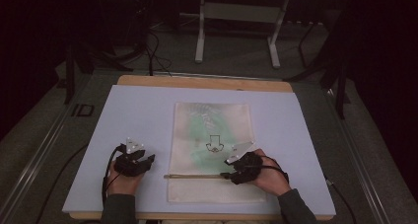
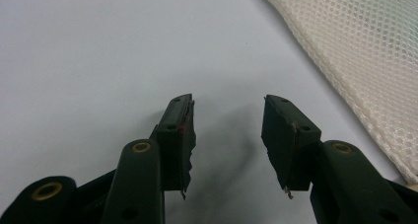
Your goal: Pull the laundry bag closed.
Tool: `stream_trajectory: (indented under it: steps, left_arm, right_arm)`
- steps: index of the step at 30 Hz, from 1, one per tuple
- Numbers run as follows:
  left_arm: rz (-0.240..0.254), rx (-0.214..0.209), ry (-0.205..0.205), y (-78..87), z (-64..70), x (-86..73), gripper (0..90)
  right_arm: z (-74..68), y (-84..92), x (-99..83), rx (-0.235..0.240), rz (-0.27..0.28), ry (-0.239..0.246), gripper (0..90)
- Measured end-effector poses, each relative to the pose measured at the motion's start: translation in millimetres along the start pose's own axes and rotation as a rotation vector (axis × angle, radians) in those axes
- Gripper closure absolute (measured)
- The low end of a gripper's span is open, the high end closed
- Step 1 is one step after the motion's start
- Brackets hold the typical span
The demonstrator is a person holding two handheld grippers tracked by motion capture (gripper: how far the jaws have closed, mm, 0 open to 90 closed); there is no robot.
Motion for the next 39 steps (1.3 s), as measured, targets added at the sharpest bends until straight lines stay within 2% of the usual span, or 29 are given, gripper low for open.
stream_trajectory:
  steps: [39]
  left_arm:
    - [0.007,-0.001,0.000,0.8,-0.9,0.8,54.5]
  right_arm:
    - [-10.5,-35.7,43.2,0.070,0.035,0.072,51.1]
Point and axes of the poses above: each handheld gripper's, and its own axes: y roughly backward along the jaws, x roughly out of its top, z roughly to its right, the point moved 5 cm from there along -y, roughly forward along the jaws, and after that the axes turned 13 degrees about y, right-handed, at the moved point
